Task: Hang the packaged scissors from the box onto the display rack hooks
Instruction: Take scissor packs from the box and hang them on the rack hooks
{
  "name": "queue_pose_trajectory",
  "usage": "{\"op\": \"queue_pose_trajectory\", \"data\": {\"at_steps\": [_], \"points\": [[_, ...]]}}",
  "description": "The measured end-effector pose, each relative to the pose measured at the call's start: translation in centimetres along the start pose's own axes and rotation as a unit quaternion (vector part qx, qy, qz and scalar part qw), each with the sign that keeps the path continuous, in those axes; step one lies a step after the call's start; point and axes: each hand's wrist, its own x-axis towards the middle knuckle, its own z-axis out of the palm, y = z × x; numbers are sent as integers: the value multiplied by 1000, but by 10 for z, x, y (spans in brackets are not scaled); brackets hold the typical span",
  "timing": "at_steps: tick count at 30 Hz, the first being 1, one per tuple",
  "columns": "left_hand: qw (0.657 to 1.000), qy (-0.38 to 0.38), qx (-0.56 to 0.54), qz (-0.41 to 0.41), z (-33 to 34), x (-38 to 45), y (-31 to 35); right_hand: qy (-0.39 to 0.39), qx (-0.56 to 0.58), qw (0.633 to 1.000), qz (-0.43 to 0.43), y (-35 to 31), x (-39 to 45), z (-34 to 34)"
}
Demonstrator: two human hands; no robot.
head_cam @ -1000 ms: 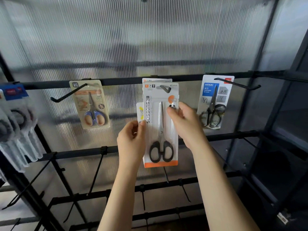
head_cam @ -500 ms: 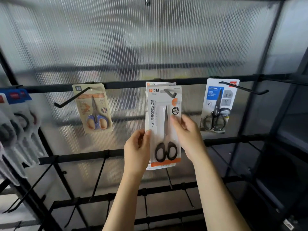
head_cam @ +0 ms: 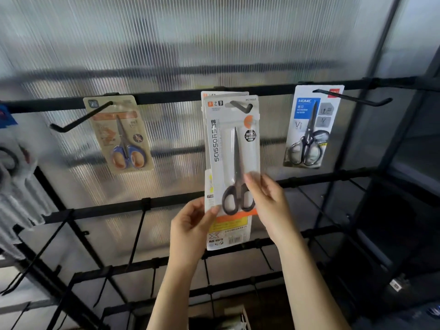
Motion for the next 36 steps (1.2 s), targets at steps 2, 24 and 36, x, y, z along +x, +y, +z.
{"op": "queue_pose_trajectory", "data": {"at_steps": [2, 24, 36], "points": [[1000, 1, -13, -5, -2, -2, -2, -13, 8, 1000, 0, 2, -5, 0], [971, 178, -115, -107, -51, -29, -33, -68, -126, 986, 89, 42, -40, 20], [980, 187, 65, 1, -89, -2, 8, -69, -158, 984, 37, 12, -44, 76]]}}
